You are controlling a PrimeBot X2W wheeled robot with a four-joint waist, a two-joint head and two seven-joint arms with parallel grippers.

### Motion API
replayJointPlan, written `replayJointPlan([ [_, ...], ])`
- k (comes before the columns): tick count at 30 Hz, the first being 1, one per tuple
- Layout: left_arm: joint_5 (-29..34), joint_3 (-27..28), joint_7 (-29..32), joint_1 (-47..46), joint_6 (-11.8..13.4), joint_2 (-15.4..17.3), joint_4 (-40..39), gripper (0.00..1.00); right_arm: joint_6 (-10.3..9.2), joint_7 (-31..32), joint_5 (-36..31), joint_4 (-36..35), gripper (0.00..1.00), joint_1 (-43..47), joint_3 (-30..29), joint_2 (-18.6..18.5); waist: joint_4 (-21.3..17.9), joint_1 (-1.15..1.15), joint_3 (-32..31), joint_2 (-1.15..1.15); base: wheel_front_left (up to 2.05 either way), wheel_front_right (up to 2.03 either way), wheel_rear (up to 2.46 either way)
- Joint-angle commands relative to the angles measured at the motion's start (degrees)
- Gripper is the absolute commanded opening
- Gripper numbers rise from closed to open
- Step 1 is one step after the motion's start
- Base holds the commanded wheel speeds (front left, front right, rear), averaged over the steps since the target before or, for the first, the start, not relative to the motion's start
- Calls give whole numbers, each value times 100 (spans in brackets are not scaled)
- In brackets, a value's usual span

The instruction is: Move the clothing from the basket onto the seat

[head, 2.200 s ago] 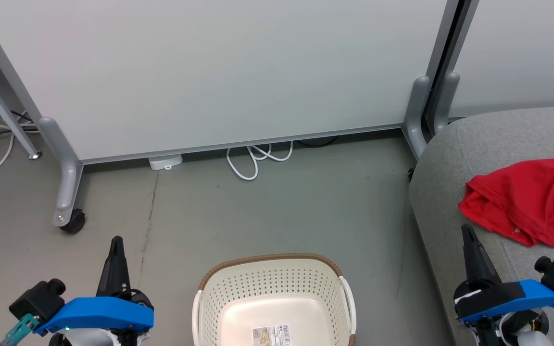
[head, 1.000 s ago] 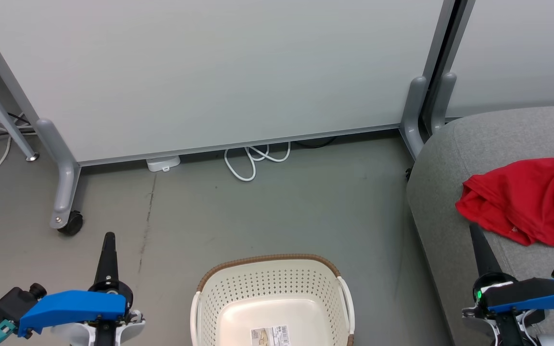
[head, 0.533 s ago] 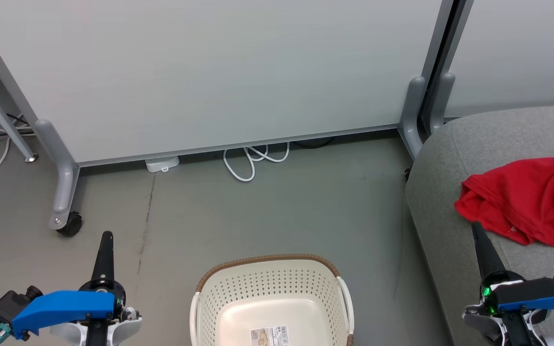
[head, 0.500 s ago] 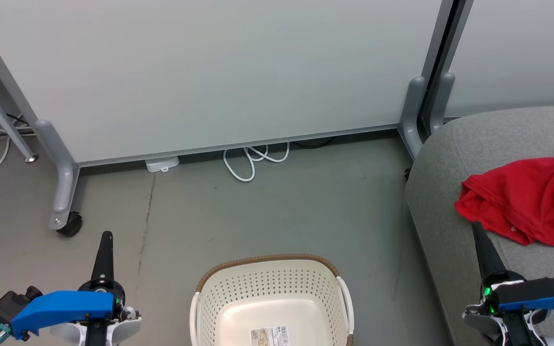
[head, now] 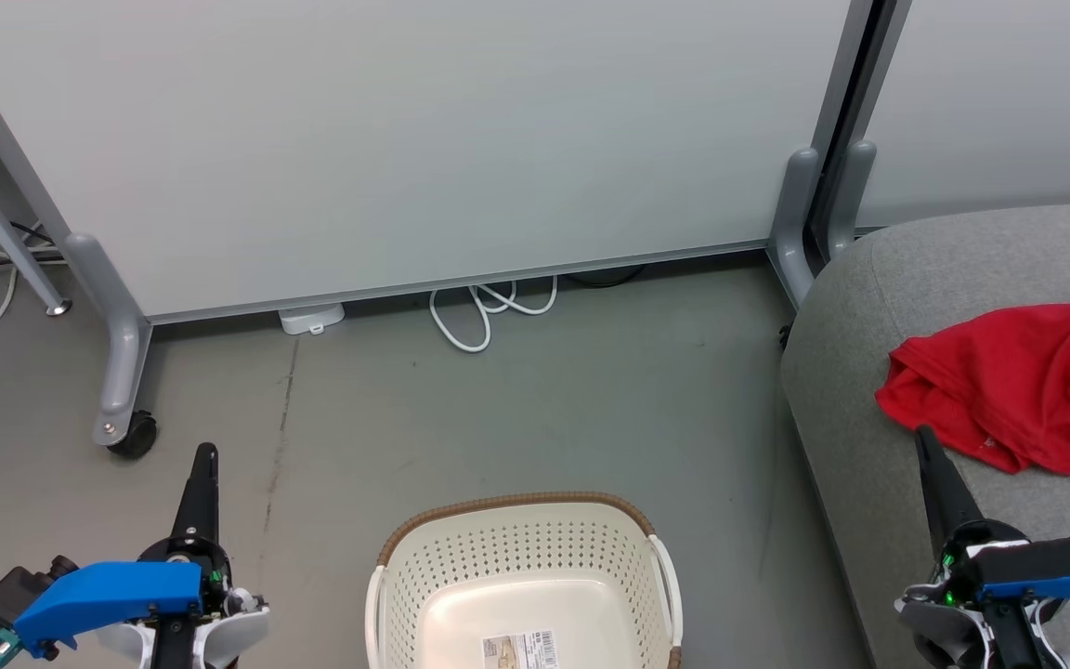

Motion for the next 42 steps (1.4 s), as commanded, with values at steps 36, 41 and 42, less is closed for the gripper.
replayJointPlan([
  [36, -1141, 147, 306, -126, -79, 1, -69, 0, 2, 301, 1170, -108, 0, 74, -96, 15, -32, 0, -10, 0, 0, 0, 0],
  [41, -1141, 146, 306, -126, -80, 1, -69, 0, 2, 301, 1170, -108, 0, 74, -96, 15, -32, 0, -10, 0, 0, 0, 0],
  [42, -1141, 146, 306, -126, -80, 1, -69, 0, 2, 301, 1170, -108, 0, 74, -96, 15, -32, 0, -10, 0, 0, 0, 0],
])
